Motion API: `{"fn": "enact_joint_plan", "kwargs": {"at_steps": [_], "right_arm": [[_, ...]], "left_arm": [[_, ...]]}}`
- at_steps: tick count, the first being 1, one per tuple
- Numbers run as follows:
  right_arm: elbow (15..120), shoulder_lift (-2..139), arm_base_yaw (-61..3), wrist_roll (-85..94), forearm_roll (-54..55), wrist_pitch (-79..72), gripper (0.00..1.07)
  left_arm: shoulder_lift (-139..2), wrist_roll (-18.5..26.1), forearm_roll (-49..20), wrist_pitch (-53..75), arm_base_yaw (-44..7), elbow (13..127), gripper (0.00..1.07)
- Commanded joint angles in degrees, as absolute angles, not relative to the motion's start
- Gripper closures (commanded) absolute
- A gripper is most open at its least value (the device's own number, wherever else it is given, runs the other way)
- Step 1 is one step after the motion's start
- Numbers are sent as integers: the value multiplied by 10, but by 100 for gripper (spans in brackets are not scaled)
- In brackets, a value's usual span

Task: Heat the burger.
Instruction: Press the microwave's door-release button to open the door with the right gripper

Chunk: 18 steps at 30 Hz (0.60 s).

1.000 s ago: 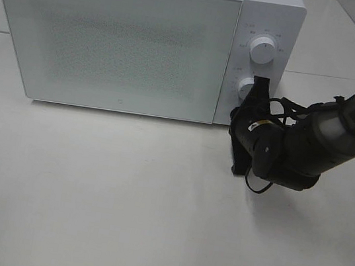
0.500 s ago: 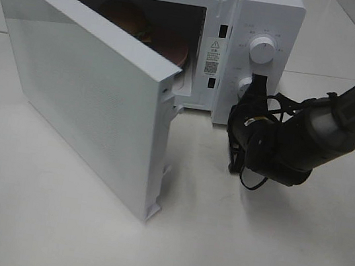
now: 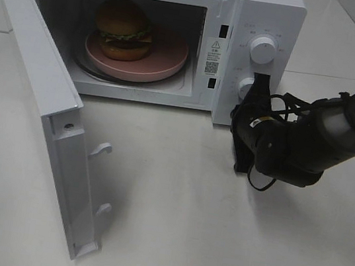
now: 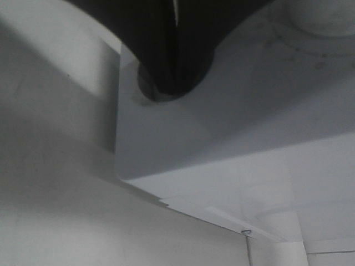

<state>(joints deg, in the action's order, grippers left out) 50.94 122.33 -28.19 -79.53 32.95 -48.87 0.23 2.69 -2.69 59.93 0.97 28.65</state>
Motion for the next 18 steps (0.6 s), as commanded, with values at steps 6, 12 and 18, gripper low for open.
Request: {"fn": "enact_joint_plan", "kwargs": {"at_steps": [6, 12, 18], "right_arm": [[463, 1176, -276, -806, 271, -525, 107], [430, 1149, -276, -818, 250, -494, 107], [395, 1101, -276, -816, 210, -455, 107]], "left_arm": [[17, 26, -30, 594, 10, 285, 9], [17, 26, -30, 594, 10, 285, 9], [17, 26, -30, 594, 10, 285, 9]]}}
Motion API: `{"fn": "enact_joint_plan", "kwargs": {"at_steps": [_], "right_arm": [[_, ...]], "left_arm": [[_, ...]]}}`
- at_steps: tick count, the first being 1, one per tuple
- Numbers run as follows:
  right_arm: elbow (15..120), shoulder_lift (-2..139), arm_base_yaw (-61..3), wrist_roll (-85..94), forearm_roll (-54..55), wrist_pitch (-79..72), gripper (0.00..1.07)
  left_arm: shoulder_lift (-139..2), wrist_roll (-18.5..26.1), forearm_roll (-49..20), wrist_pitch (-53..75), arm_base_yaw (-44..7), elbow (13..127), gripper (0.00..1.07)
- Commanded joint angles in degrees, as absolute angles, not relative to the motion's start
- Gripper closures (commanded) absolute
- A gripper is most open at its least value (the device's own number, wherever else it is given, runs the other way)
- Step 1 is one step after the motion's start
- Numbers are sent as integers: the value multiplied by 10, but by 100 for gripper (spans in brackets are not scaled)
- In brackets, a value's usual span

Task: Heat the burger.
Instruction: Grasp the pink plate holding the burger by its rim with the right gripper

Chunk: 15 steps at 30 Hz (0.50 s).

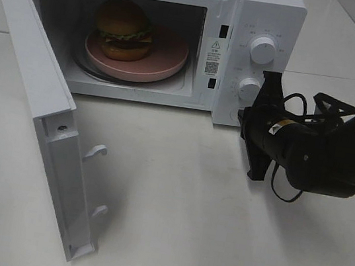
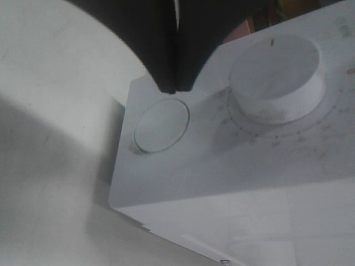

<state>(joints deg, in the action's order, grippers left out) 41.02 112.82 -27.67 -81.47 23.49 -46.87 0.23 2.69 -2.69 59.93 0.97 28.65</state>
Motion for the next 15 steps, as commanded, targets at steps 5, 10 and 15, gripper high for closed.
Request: {"fn": "enact_joint_plan", "kwargs": {"at_steps": [5, 10, 15], "right_arm": [[359, 1053, -276, -803, 182, -420, 107], [330, 1005, -276, -753, 181, -357, 106], [324, 963, -276, -651, 181, -272, 105]], "left_arm": [[17, 26, -30, 594, 10, 285, 9], [17, 26, -30, 594, 10, 285, 9], [17, 26, -30, 594, 10, 285, 9]]}}
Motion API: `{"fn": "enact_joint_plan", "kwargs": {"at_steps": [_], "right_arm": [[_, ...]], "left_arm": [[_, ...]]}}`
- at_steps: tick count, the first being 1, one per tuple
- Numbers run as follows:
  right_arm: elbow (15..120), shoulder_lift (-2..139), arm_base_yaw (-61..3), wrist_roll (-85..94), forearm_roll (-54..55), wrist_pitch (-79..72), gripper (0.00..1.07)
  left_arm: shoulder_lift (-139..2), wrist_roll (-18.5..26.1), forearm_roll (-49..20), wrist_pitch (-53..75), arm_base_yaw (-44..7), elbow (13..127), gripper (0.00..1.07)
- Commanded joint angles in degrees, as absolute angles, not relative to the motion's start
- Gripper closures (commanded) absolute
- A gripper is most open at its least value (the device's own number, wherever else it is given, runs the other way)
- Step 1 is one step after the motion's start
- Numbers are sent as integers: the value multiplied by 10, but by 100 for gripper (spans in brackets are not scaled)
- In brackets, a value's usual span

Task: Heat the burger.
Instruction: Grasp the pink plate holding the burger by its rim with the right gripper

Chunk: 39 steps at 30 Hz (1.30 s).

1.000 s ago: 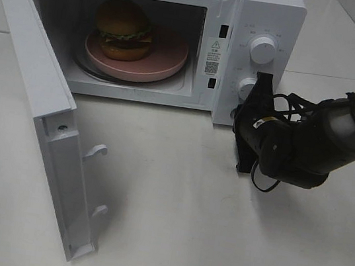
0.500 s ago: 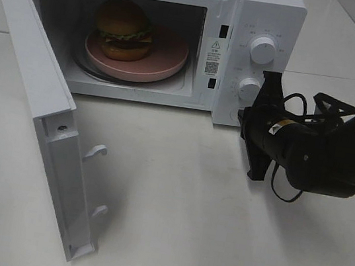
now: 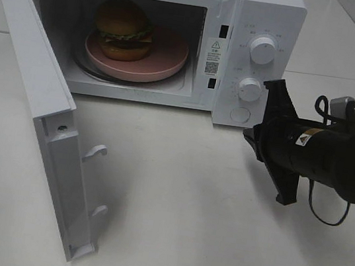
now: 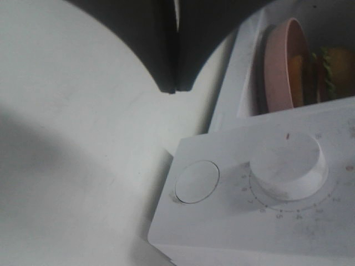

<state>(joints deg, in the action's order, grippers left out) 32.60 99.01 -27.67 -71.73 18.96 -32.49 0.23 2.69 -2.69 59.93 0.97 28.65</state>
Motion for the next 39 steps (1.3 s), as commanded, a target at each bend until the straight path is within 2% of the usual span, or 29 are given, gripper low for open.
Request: {"fn": "enact_joint_plan", "kwargs": {"at_steps": [1, 7, 17, 22, 29, 37, 39], "right_arm": [[324, 953, -276, -631, 181, -257, 104], [324, 898, -276, -480, 178, -137, 103], [328, 857, -276, -331, 155, 6, 103], [373, 855, -276, -200, 155, 141, 103], [419, 855, -276, -79, 152, 253, 102], [471, 855, -276, 170, 146, 375, 101], [489, 855, -276, 282, 125, 418, 100]], "left_arm": [[17, 26, -30, 594, 10, 285, 9], [17, 26, -30, 594, 10, 285, 9], [17, 26, -30, 594, 10, 285, 9], [17, 26, -30, 594, 10, 285, 9], [17, 26, -30, 594, 10, 285, 9], [17, 26, -30, 594, 10, 285, 9], [17, 26, -30, 594, 10, 285, 9]]}}
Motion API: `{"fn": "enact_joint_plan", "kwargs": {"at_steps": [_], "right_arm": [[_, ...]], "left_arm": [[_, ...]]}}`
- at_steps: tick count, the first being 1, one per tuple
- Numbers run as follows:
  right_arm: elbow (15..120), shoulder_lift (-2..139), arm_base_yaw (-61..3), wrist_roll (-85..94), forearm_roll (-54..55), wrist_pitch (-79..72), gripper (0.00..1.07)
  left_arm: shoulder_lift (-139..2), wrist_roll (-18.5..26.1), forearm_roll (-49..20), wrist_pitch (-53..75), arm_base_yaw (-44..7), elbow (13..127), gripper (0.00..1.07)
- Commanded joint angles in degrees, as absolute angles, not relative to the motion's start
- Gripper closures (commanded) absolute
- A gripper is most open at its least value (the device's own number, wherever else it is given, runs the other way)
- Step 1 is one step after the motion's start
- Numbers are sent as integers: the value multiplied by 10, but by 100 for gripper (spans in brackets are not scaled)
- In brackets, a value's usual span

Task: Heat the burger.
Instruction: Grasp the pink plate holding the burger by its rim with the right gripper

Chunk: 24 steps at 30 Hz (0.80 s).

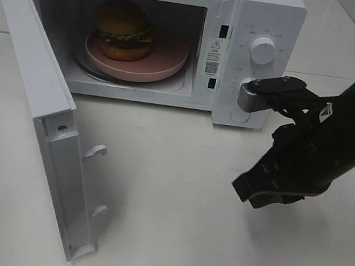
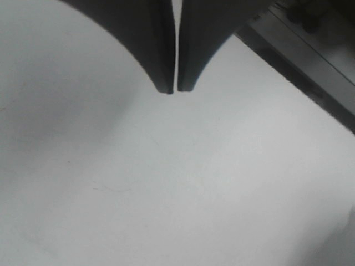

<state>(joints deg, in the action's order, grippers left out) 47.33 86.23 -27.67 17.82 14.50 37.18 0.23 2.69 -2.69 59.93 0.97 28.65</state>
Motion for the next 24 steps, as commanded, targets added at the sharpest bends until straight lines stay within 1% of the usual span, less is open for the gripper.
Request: {"fn": "enact_joint_plan", "kwargs": {"at_steps": [1, 2, 3, 4, 5, 7, 8, 10, 11, 12, 13, 15, 19, 22, 24], "right_arm": [[494, 855, -276, 321, 118, 429, 100], [494, 855, -276, 321, 118, 429, 100], [502, 855, -276, 390, 109, 447, 100], [502, 855, -276, 390, 109, 447, 100], [509, 855, -276, 454, 108, 465, 99], [513, 855, -276, 516, 108, 475, 99], [513, 855, -276, 516, 108, 475, 99], [516, 855, -276, 595, 107, 484, 98], [516, 855, -276, 595, 107, 484, 98], [517, 855, -276, 642, 106, 484, 98], [517, 855, -276, 642, 106, 484, 98], [517, 855, -276, 705, 106, 484, 97], [518, 855, -276, 752, 106, 484, 95], [525, 855, -276, 772, 95, 481, 92], [540, 855, -276, 778, 77, 481, 85]], "left_arm": [[17, 26, -30, 594, 10, 285, 9], [17, 26, -30, 594, 10, 285, 9], [17, 26, -30, 594, 10, 285, 9], [17, 26, -30, 594, 10, 285, 9], [17, 26, -30, 594, 10, 285, 9], [17, 26, -30, 594, 10, 285, 9], [17, 26, -30, 594, 10, 285, 9], [17, 26, -30, 594, 10, 285, 9], [17, 26, -30, 594, 10, 285, 9], [17, 26, -30, 594, 10, 285, 9], [17, 26, -30, 594, 10, 285, 9], [17, 26, -30, 594, 10, 285, 9], [17, 26, -30, 594, 10, 285, 9], [17, 26, -30, 594, 10, 285, 9], [17, 26, -30, 594, 10, 285, 9]]}}
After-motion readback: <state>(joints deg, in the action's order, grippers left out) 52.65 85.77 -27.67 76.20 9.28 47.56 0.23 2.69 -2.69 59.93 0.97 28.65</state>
